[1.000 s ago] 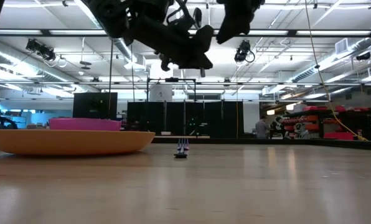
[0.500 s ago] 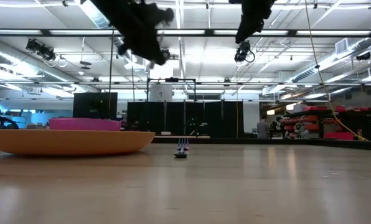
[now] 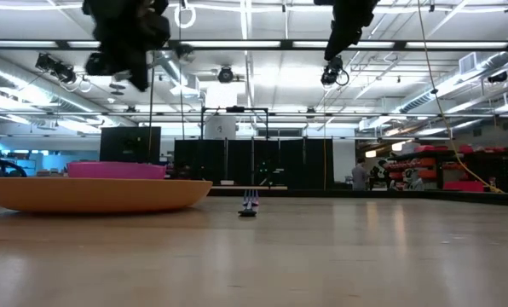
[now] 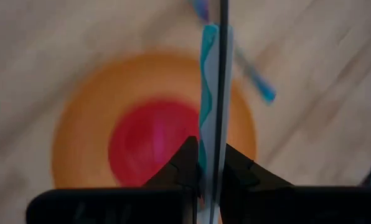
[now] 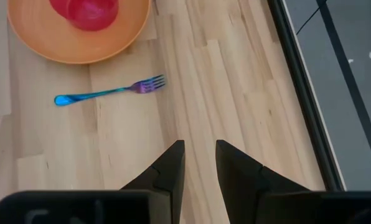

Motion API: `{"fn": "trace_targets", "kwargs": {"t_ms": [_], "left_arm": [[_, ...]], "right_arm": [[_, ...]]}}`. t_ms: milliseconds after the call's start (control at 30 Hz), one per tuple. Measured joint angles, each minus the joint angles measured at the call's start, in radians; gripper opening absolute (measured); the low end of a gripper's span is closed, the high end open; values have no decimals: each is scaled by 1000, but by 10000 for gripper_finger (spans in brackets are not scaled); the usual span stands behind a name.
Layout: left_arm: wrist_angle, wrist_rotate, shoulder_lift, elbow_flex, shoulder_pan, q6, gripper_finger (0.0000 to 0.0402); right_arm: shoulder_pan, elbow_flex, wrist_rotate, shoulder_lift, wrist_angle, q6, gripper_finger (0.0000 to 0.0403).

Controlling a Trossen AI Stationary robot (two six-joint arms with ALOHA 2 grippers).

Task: Set table place
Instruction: Place the metal spoon into the pink bowl

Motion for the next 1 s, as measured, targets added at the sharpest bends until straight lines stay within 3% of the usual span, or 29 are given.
{"fn": "trace_targets", "kwargs": {"t_ms": [300,700,1000], "left_arm": [[-114,189,55,-3,-74,-147,35],[-289,215,248,-3,-141,-147,35],[-322,331,360,-3,-167,-125,35]], "right_arm": [[0,0,0,0,6,-5,95],[0,0,-1,1,9,-8,95],[0,0,0,1,13,-8,95]]}}
